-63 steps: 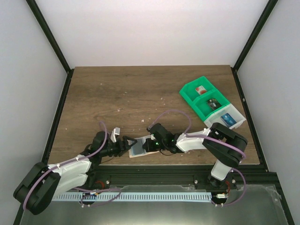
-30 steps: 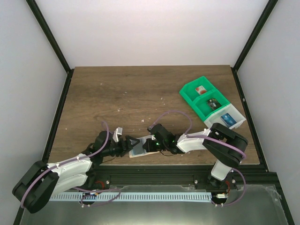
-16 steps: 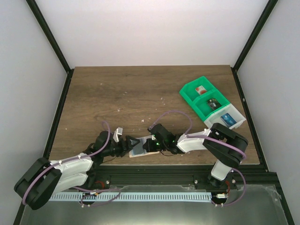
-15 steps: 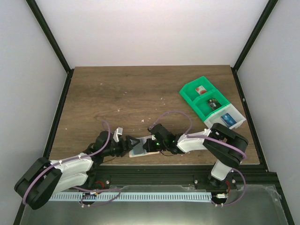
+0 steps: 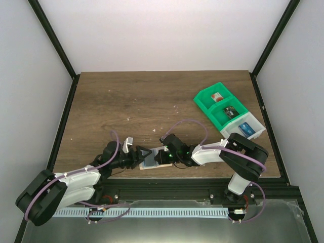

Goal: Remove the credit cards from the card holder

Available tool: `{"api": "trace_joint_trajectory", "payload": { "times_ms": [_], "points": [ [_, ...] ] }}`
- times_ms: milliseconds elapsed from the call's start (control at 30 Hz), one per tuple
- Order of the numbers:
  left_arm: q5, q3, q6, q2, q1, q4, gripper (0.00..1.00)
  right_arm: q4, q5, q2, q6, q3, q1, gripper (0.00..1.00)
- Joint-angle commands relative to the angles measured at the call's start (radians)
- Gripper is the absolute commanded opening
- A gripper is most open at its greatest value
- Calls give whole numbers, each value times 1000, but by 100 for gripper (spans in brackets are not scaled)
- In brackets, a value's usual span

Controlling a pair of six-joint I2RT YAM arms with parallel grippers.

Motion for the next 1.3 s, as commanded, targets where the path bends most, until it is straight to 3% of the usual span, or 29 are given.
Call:
{"api": "trace_joint_trajectory", "payload": {
  "times_ms": [0,767,1267],
  "points": [
    [47,-9,-24,-2,-7,99,93,-34,-19,9,3,-20,10,2],
    [53,35,-50,29,-36,156,93,70,-97,-21,12,-57,10,11],
    [66,49,-78,98,-48,254,94,-25,150,-278,48,-156,10,17]
  ]
}}
